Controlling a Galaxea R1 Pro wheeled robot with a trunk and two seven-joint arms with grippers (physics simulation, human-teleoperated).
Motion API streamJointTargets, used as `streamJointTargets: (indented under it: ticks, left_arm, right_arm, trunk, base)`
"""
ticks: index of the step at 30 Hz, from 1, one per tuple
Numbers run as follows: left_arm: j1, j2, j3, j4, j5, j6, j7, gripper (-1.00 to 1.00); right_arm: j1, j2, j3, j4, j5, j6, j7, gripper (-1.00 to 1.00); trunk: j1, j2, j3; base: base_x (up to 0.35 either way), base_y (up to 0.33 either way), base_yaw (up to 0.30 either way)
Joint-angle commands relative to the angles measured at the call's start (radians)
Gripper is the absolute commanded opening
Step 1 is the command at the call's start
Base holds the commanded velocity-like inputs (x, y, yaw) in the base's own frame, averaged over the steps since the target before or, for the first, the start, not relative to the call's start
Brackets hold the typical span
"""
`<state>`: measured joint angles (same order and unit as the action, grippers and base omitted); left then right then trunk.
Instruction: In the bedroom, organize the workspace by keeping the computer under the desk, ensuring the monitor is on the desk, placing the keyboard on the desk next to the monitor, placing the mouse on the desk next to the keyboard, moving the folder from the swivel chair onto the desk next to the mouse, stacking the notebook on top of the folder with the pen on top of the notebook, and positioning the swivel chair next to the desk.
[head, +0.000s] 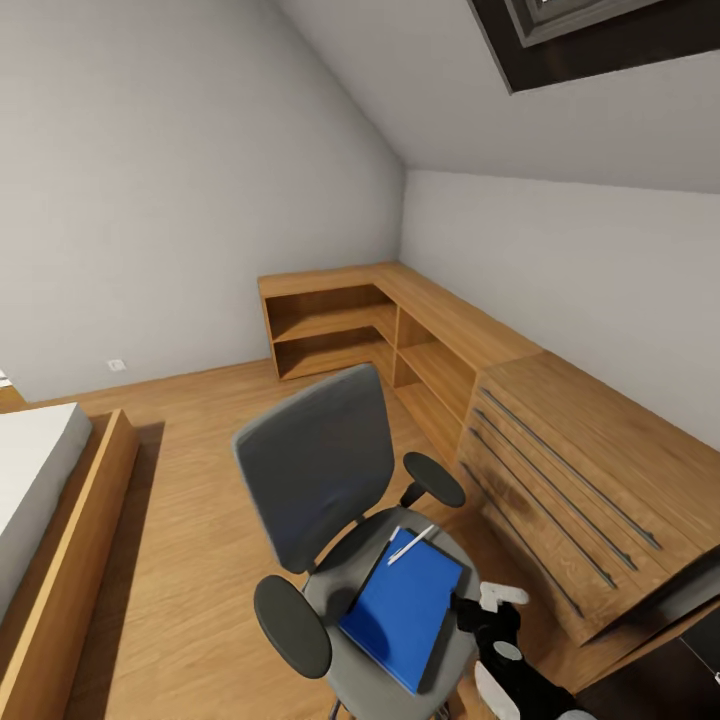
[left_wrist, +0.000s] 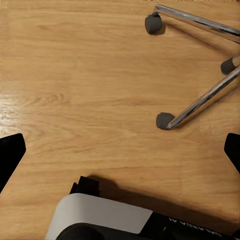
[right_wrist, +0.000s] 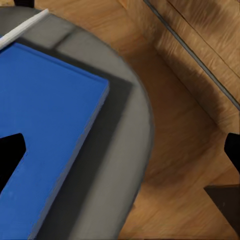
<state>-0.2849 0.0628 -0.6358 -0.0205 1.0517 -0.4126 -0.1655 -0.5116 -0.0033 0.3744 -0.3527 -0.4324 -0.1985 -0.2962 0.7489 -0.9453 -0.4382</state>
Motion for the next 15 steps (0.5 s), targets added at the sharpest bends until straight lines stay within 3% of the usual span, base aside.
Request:
streamJointTargets:
  ticks: [1, 4, 15]
  left_arm:
    - [0.000, 0.000, -0.005, 0.001, 0.011, -0.002, -0.006, 1.00]
    - [0.000, 0.000, -0.005, 0.001, 0.014, -0.002, -0.006, 1.00]
    - [0.000, 0.000, -0.004, 0.001, 0.016, -0.003, -0.006, 1.00]
  right_arm:
    - [-0.001, -0.002, 0.008, -0.022, -0.010, 0.022, -0.006, 1.00]
    - [-0.005, -0.005, 0.008, -0.089, -0.010, 0.106, -0.006, 1.00]
    - [-0.074, 0.024, 0.012, -0.120, -0.008, 0.139, -0.002, 1.00]
  trunk:
    - [0.000, -0.001, -0.001]
    - [0.000, -0.001, -0.001]
    - [0.000, -0.001, -0.001]
  base:
    - [0.000, 0.000, 0.000]
    - [0.014, 0.008, 0.000]
    - [0.188, 0.167, 0.000]
